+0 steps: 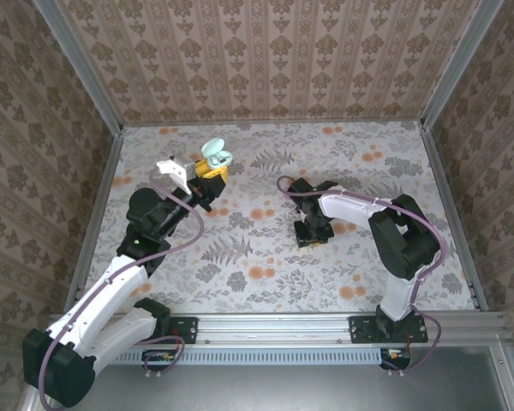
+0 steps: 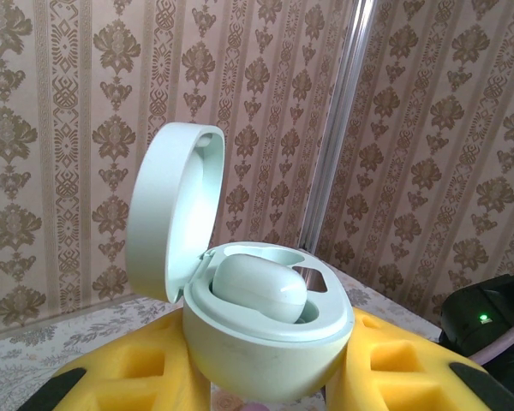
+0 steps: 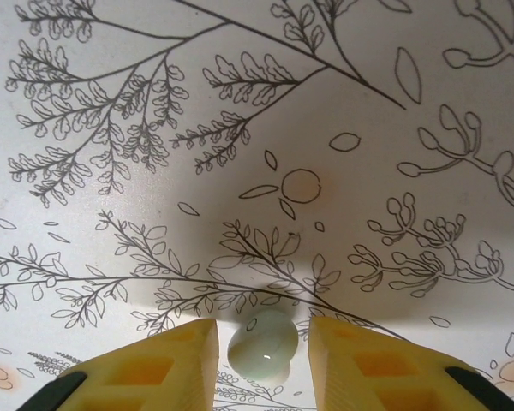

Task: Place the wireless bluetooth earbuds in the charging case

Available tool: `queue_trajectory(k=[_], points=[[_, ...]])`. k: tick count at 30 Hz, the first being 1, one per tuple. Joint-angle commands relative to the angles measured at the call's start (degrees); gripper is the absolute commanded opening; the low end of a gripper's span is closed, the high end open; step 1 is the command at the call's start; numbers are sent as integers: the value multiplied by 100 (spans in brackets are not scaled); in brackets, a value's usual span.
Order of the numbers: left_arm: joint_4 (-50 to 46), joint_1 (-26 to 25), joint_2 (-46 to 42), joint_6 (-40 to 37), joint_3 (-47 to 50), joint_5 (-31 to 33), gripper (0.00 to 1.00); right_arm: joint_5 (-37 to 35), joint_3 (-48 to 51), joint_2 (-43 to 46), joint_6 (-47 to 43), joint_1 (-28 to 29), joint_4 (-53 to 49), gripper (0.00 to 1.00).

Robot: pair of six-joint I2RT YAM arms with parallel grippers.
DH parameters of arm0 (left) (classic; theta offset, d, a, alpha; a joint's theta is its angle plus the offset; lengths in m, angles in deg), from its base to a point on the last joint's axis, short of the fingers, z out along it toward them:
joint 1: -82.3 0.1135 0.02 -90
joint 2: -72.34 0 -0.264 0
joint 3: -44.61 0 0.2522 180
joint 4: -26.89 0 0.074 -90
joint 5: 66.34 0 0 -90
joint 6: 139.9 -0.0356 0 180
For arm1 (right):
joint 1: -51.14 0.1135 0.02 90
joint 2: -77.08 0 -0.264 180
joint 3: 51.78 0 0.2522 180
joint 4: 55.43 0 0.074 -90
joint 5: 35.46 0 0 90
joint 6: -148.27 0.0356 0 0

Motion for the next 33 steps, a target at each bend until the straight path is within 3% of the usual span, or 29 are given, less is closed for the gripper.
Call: queue_trajectory(k=[1,11,17,26,33], points=[[141,-17,-137,-6,-80,20,30,-77,-133,-146,179,31,-143,34],[158,-16,-94,27,-72,10,30,-144,-164,-191,87,66,-97,27],[191,-34,44,87,-71,-67,30,34,-113,362,-104,12,20,26],[482,-289,696,89,-142,-375,30,1809,-119,2249,-541,-648,613,26],[725,-473,1375,4,-410,-1239,30,3014,-1038,3150,-879,-1010,457,26]])
